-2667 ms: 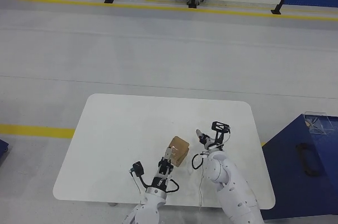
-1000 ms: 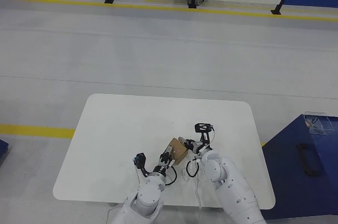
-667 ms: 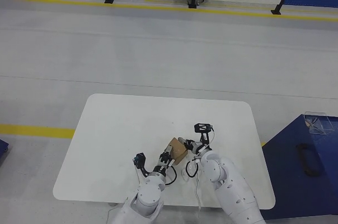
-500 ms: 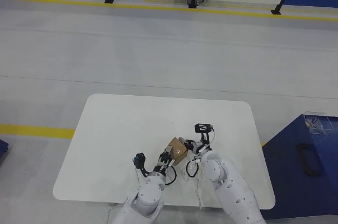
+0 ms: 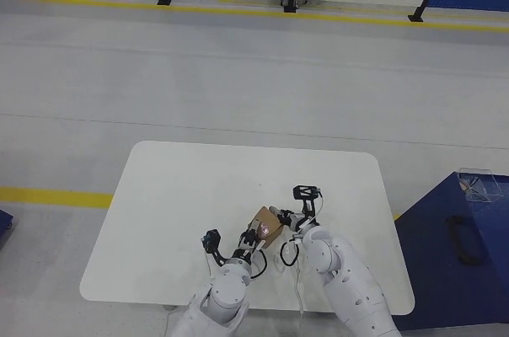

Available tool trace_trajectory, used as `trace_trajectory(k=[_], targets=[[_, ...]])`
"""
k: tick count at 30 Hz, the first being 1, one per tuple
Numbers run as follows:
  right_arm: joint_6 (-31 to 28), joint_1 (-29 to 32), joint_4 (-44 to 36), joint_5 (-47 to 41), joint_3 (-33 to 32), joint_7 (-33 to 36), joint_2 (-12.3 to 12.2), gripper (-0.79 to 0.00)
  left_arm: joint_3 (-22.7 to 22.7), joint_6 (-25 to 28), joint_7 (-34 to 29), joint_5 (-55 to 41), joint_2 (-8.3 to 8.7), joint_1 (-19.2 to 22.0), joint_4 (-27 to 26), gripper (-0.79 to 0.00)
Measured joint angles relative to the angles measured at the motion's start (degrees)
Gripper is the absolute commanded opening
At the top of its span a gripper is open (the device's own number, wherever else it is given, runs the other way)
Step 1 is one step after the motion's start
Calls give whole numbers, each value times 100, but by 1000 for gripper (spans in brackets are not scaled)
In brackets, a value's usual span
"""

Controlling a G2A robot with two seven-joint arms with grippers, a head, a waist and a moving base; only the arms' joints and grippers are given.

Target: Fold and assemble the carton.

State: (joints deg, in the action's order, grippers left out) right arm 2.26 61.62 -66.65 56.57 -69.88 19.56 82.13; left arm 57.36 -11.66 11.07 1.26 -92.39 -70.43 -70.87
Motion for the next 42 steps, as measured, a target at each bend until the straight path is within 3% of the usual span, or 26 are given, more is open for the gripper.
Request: trace_trajectory(k=[3, 13, 17, 21, 27, 31, 34, 39, 42], targets=[[5, -36, 48, -17, 26, 16, 6, 0, -4, -52, 8, 20, -13, 28, 45, -437], [30, -93, 87, -226, -34, -154, 18, 0, -19, -155, 69, 84, -63, 130, 214, -413], [-347, 118, -209, -489, -199, -258, -22, 0, 9, -127, 71, 88, -74, 129, 210, -413], [-705, 297, -453, -192, -184, 24, -90, 0, 30, -125, 79, 108, -82, 114, 191, -416], [-98, 137, -253, 68, -8, 215, -52, 0, 89, -104, 57, 110, -89, 97, 136, -400], [-35, -40, -40, -44, 77, 282, -18, 0, 153, 85, 103, 143, -79, 0, -38, 0], [-115, -74, -29, -96, 70, 299, -20, 0, 207, 316, 177, 271, -56, -130, -254, 0], [-68, -43, -165, -413, -233, 179, -58, 0, 211, 1376, 352, 1199, 25, -349, -534, 0], [232, -115, -92, -249, -313, 41, -71, 0, 212, 1301, 351, 1178, 24, -346, -528, 0]])
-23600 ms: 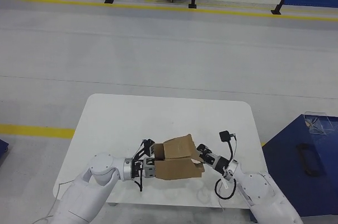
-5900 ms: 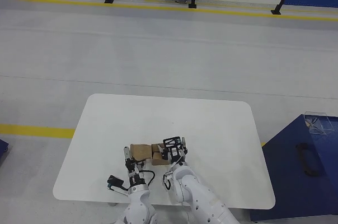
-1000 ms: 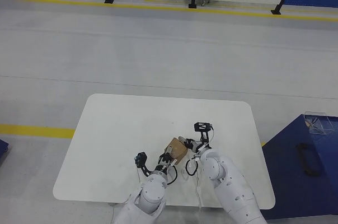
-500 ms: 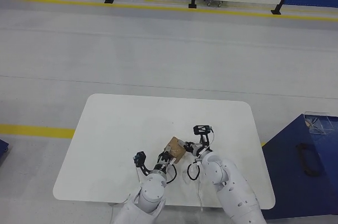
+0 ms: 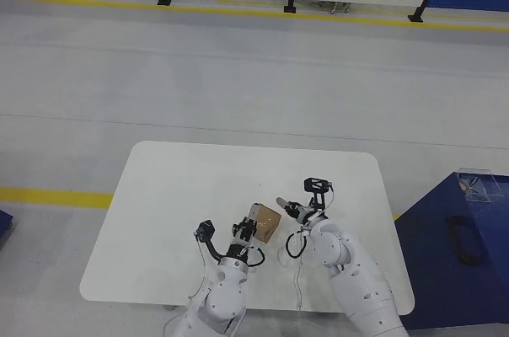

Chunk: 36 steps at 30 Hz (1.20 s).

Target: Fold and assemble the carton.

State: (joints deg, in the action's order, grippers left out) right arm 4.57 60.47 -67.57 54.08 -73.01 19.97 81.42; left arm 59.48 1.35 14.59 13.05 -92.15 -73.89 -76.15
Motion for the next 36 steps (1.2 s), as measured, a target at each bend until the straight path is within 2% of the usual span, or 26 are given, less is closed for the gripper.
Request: trace_trajectory(k=[5, 7, 10, 12, 14, 17, 20, 26, 32, 33, 34, 36], targets=[[85, -174, 267, -10, 93, -21, 31, 0, 47, -45, -111, -204, 10, 13, 28, 0], [75, -189, 330, -50, 137, -59, 45, 0, 73, 144, -150, -167, 55, 51, 63, 0], [75, -227, 450, -58, 181, -101, 57, 0, -104, 317, 481, 841, 157, 68, 172, 0], [115, -265, 535, -42, 188, -112, 61, 0, -163, 335, 1044, 2250, 237, 110, 311, 0], [120, -269, 542, -41, 188, -113, 61, 0, -198, 515, 1340, 3763, 323, 165, 499, 0], [120, -228, 519, -63, 137, -132, 50, 0, -166, 693, 1348, 5433, 445, 228, 726, 0], [185, -135, 372, -284, -115, -206, 14, 0, -178, 434, 1184, 6716, 528, 286, 857, 0], [47, 125, 27, -739, -529, -222, -52, 0, -285, 34, 617, 7926, 577, 394, 1118, 0], [45, 123, 30, -737, -526, -217, -51, 0, -429, -224, 315, 7936, 484, 733, 1696, 0], [45, 123, 29, -737, -526, -217, -51, 0, -464, -223, 333, 7872, 460, 785, 1797, -37], [45, 123, 29, -737, -526, -217, -51, 0, -500, -224, 356, 7812, 436, 840, 1900, -194], [45, 123, 29, -737, -526, -217, -51, 0, -582, -255, 412, 7716, 378, 970, 2150, -354]])
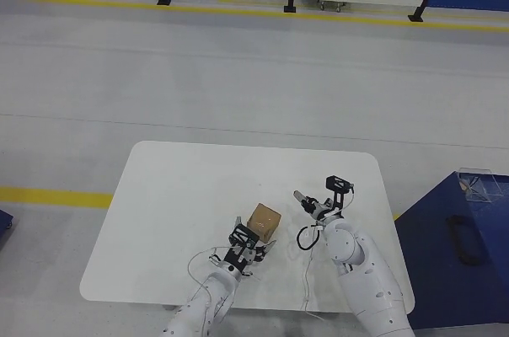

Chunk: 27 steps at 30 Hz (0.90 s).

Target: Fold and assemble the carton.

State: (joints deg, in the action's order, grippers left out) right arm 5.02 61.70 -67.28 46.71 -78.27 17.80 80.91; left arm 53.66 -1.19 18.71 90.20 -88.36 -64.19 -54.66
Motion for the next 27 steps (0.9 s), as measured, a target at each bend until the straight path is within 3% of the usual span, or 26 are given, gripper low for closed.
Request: trace_trajectory(k=[3, 4, 7, 8, 9, 15, 19, 23, 27], targets=[[0, 0, 0, 0, 0, 0, 0, 0, -93, -63, 106, -206, -87, 165, 305, -471], [0, 0, 0, 0, 0, 0, 0, 0, -124, -70, 145, -249, -111, 202, 384, -548], [0, 0, 0, 0, 0, 0, 0, 0, -206, -84, 268, -349, -175, 299, 587, -619], [0, 0, 0, 0, 0, 0, 0, 0, -231, -110, 301, -358, -194, 332, 654, -739], [0, 0, 0, 0, 0, 0, 0, 0, -247, -126, 322, -367, -207, 353, 696, -785], [0, 0, 0, 0, 0, 0, 0, 0, -288, -170, 446, -474, -262, 361, 738, -785], [0, 0, 0, 0, 0, 0, 0, 0, -115, 38, 414, -1125, -286, 138, 329, -785], [0, 0, 0, 0, 0, 0, 0, 0, 301, 626, 35, -2865, -325, -369, -612, -785], [0, 0, 0, 0, 0, 0, 0, 0, 682, 581, -1278, -4839, -353, -830, -1429, -785]])
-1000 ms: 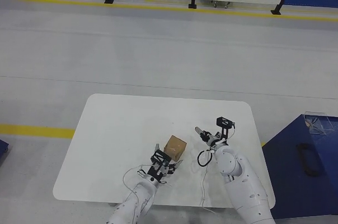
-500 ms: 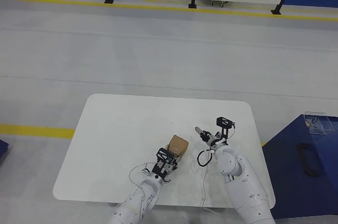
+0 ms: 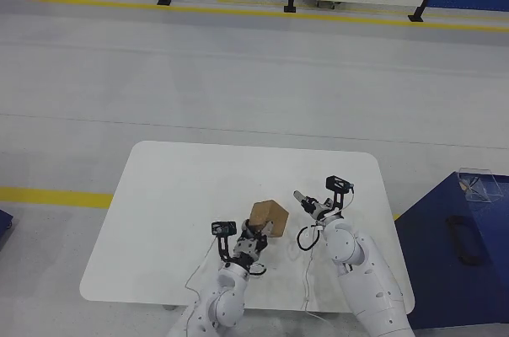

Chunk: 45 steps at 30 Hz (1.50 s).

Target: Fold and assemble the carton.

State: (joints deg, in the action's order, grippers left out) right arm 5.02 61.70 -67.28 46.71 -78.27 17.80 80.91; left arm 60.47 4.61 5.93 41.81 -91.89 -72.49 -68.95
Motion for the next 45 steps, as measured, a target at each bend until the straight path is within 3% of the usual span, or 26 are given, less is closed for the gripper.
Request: trace_trajectory(k=[3, 4, 5, 12, 16, 17, 18, 19, 22, 25, 29, 33, 45], targets=[[0, 0, 0, 0, 0, 0, 0, 0, 261, -181, -1118, -1203, 28, -193, -437, -785], [0, 0, 0, 0, 0, 0, 0, 0, 322, -234, -1358, -1387, 47, -232, -507, -468], [0, 0, 0, 0, 0, 0, 0, 0, 383, -287, -1628, -1534, 70, -281, -569, 0], [0, 0, 0, 0, 0, 0, 0, 0, 684, -1016, -2202, -1765, 166, -586, -1024, 0], [0, 0, 0, 0, 0, 0, 0, 0, 905, -1640, -2282, -1637, 237, -833, -1673, 0], [0, 0, 0, 0, 0, 0, 0, 0, 982, -1767, -2051, -1631, 258, -942, -1945, -292], [0, 0, 0, 0, 0, 0, 0, 0, 999, -1788, -1787, -1517, 271, -1030, -2167, -499], [0, 0, 0, 0, 0, 0, 0, 0, 982, -1734, -1449, -1288, 277, -1128, -2390, -767], [0, 0, 0, 0, 0, 0, 0, 0, 616, -1113, -252, 135, 310, -1366, -2717, -785], [0, 0, 0, 0, 0, 0, 0, 0, 207, -708, 535, 1648, 350, -1289, -2320, -785], [0, 0, 0, 0, 0, 0, 0, 0, -185, -1234, 814, 3349, 318, -945, -1517, -785], [0, 0, 0, 0, 0, 0, 0, 0, -423, -1318, 681, 3578, 280, -688, -1040, -785], [0, 0, 0, 0, 0, 0, 0, 0, -634, -1295, 267, 3524, 215, -499, -448, -785]])
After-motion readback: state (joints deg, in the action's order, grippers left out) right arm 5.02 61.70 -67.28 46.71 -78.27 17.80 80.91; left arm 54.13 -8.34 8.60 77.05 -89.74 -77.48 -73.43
